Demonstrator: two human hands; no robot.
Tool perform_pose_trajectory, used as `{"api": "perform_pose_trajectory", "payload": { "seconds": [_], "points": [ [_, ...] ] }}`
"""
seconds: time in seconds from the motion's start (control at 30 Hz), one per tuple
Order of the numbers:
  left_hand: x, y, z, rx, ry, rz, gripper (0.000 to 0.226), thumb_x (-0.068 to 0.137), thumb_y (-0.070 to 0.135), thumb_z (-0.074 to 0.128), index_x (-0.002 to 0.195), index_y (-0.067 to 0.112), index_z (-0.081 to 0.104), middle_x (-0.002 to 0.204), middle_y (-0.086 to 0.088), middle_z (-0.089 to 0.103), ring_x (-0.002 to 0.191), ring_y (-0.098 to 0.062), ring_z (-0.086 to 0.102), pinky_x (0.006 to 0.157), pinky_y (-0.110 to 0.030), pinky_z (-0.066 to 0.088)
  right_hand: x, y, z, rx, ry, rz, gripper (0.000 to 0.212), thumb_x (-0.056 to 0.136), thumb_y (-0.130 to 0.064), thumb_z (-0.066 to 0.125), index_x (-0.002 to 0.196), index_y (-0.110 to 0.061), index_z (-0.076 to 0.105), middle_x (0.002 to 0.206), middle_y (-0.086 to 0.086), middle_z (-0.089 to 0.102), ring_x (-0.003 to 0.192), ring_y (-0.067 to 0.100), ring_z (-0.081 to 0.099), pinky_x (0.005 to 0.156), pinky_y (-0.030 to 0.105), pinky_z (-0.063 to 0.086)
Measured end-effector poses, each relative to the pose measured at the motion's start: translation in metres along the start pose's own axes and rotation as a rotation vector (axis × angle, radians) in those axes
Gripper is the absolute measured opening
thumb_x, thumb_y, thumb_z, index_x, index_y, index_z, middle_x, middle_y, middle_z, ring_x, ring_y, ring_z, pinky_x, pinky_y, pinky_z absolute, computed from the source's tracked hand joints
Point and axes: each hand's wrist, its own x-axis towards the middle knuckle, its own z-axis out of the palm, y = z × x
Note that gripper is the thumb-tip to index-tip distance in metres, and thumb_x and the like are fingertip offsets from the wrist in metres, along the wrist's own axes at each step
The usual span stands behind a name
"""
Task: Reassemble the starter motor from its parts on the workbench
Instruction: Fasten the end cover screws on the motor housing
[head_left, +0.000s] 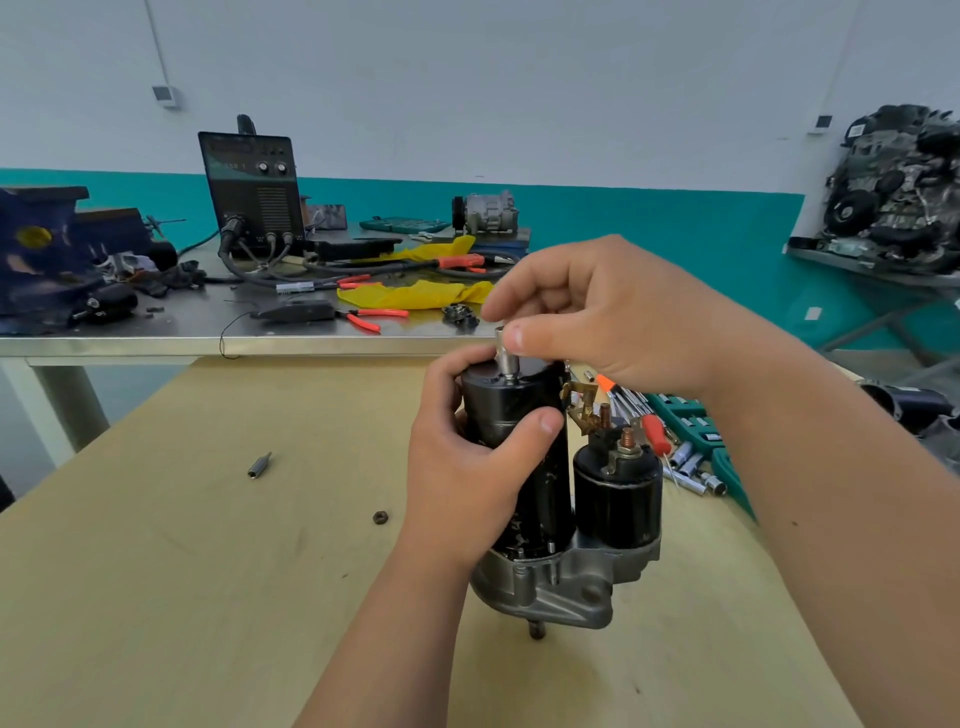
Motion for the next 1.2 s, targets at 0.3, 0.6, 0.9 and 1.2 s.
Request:
{"api": "perform_pose_trajectory", "payload": {
  "seconds": [0.3, 0.6, 0.9, 1.2],
  "points": [
    [0.0, 0.0, -0.001, -0.006, -0.003, 0.005, 0.048, 0.064, 0.039, 0.073, 0.108, 0.037, 0.056, 0.096, 0.023, 0.066, 0.086, 0.003, 0.065, 0.068, -0.007, 0.048, -0.011, 0.007, 0.0, 0.075, -0.065, -0.053, 0.021, 0.08, -0.014, 0.071, 0.091, -0.033, 0.074, 0.08, -0.008, 0.07, 0.074, 0.006, 0.062, 0.069, 0.017, 0.051],
    [0.001, 0.0, -0.001, -0.004, -0.003, -0.004, 0.051, 0.063, 0.039, 0.073, 0.111, 0.031, 0.057, 0.098, 0.02, 0.066, 0.088, 0.001, 0.065, 0.07, -0.008, 0.048, -0.01, 0.009, 0.003, 0.12, -0.041, -0.055, 0.02, 0.077, -0.022, 0.068, 0.091, -0.037, 0.074, 0.082, -0.01, 0.071, 0.079, 0.007, 0.065, 0.07, 0.018, 0.052],
    [0.001, -0.001, 0.0, 0.0, -0.001, -0.004, 0.048, 0.064, 0.038, 0.074, 0.109, 0.037, 0.057, 0.099, 0.021, 0.066, 0.088, 0.001, 0.065, 0.069, -0.008, 0.048, -0.016, 0.01, 0.008, 0.046, 0.043, -0.124, 0.028, 0.083, -0.015, 0.069, 0.094, -0.04, 0.071, 0.091, -0.016, 0.071, 0.081, 0.001, 0.065, 0.07, 0.014, 0.05],
    [0.001, -0.002, 0.002, -0.013, -0.007, -0.019, 0.051, 0.061, 0.039, 0.074, 0.109, 0.037, 0.057, 0.095, 0.023, 0.066, 0.083, 0.003, 0.065, 0.067, -0.006, 0.047, -0.009, 0.002, -0.008, -0.074, 0.022, -0.013, 0.026, 0.088, -0.012, 0.067, 0.096, -0.036, 0.062, 0.078, -0.012, 0.069, 0.072, 0.009, 0.066, 0.066, 0.021, 0.054]
  ]
}}
